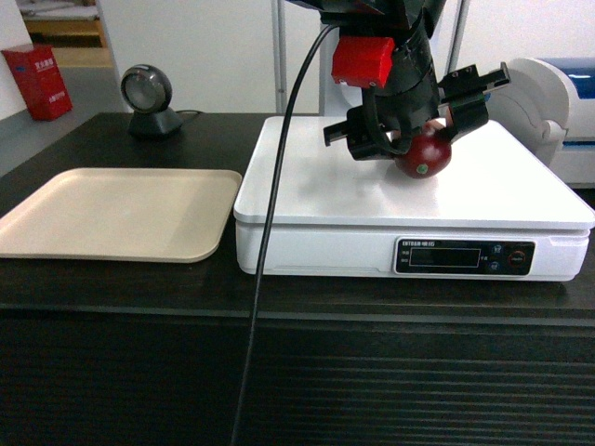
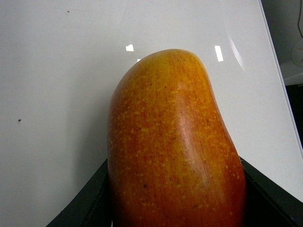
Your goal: Place dark red mango on scale at checkout
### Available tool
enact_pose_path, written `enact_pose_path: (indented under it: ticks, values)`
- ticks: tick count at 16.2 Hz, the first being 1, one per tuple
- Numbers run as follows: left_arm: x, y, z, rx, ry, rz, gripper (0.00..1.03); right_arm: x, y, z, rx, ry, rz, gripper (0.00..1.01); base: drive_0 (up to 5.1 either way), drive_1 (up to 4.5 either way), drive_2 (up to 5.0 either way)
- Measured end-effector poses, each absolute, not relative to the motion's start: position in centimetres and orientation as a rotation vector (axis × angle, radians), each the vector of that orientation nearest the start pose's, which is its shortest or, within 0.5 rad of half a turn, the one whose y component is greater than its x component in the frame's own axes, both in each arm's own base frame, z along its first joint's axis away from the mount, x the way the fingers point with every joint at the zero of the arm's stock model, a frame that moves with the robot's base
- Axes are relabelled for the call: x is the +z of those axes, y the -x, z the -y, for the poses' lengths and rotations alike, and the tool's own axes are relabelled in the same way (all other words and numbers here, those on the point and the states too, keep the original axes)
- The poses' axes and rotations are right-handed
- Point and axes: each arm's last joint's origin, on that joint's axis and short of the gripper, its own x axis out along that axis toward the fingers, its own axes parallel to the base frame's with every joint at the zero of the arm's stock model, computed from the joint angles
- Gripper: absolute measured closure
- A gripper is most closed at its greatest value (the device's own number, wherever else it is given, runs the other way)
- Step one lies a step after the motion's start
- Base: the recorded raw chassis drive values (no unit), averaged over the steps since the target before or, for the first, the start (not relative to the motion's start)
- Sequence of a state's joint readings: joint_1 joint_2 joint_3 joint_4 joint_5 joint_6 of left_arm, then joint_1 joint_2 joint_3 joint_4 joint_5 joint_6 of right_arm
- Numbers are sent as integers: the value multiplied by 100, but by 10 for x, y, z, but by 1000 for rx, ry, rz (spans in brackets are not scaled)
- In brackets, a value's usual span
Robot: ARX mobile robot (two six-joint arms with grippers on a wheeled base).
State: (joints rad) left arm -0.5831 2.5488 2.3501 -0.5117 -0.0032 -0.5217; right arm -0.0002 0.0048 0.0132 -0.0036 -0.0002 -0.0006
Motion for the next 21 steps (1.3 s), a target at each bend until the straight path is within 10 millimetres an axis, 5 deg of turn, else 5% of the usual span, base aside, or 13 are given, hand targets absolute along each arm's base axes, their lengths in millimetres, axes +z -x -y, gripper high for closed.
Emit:
enact_pose_path:
  ticks: [2,5,10,15,18,21]
  values:
    - [197,-471,310,-356,271,-815,39,167,-97,0,0,1,5,3,0,0,0]
    - [197,-471,311,-365,264,-819,4,167,-97,0,0,1,5,3,0,0,0]
    - [202,-471,309,-395,176,-661,5,167,-97,0,0,1,4,3,0,0,0]
    - [233,-449,302,-684,-78,-469,5,167,-97,0,0,1,5,3,0,0,0]
    - [239,-437,278,-888,-109,-433,5,167,-97,0,0,1,5,3,0,0,0]
    - [240,-445,215,-862,-72,-416,5,167,-97,0,0,1,5,3,0,0,0]
